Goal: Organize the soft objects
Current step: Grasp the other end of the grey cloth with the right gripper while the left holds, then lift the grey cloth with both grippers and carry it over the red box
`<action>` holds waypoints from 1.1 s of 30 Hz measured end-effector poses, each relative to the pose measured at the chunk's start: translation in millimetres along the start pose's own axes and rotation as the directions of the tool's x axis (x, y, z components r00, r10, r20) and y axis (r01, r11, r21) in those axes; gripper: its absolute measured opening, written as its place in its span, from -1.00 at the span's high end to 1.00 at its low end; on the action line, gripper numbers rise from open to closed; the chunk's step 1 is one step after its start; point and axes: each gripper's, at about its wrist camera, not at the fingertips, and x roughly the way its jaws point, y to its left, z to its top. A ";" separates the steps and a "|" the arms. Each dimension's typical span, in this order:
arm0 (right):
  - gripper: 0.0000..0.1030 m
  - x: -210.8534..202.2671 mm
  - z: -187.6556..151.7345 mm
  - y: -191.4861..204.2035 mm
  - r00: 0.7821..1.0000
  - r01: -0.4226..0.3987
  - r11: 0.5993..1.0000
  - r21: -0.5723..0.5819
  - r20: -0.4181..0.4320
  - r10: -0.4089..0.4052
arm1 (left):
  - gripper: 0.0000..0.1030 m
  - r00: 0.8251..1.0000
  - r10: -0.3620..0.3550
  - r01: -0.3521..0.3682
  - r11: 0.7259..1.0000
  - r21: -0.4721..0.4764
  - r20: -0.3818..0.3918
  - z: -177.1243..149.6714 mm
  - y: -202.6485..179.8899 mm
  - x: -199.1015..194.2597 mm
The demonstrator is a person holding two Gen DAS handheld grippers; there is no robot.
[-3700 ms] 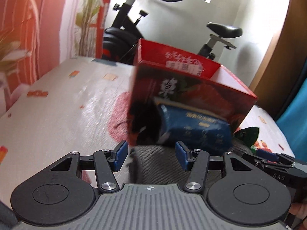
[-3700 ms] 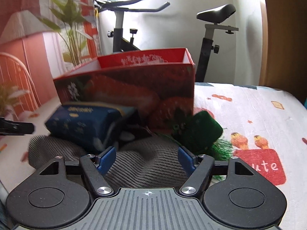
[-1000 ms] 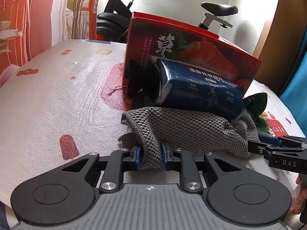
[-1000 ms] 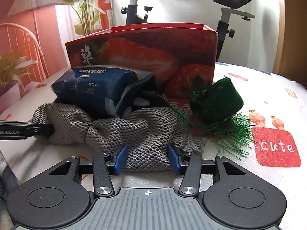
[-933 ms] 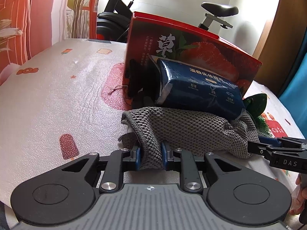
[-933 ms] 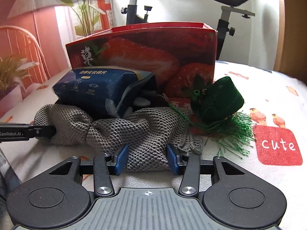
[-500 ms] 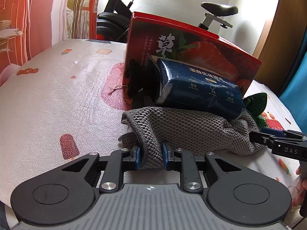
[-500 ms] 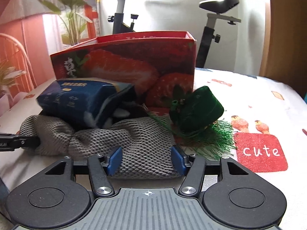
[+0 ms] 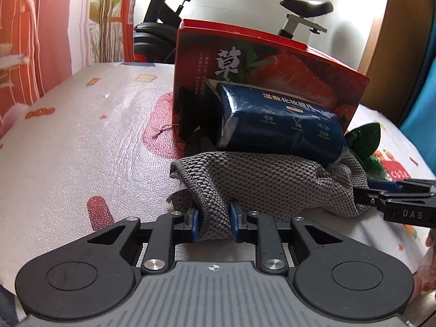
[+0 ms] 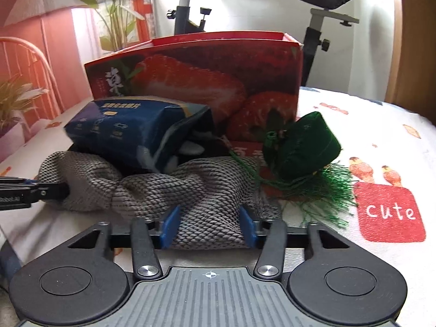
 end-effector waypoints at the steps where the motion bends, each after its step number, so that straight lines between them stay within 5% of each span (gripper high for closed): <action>1: 0.27 -0.7 0.0 1.4 1.000 -0.003 1.000 -0.004 -0.003 0.003 | 0.56 1.000 0.002 -0.002 1.000 0.005 0.000 0.0 -0.5 -0.4; 9: 0.73 -9.4 -1.9 7.6 1.000 -0.019 1.000 -0.013 0.007 0.019 | 0.71 1.000 -0.006 0.006 1.000 0.008 0.017 -1.0 -0.7 -9.7; 21: 0.79 -45.8 4.6 38.1 0.992 -0.084 0.989 -0.118 0.089 0.095 | 0.73 0.995 0.014 -0.013 1.000 -0.005 0.096 3.4 -0.5 -37.9; 33: 0.84 -83.0 24.0 39.4 0.967 -0.018 0.991 -0.131 0.249 0.051 | 0.74 0.974 -0.035 0.044 0.999 -0.033 0.225 12.2 -2.0 -69.9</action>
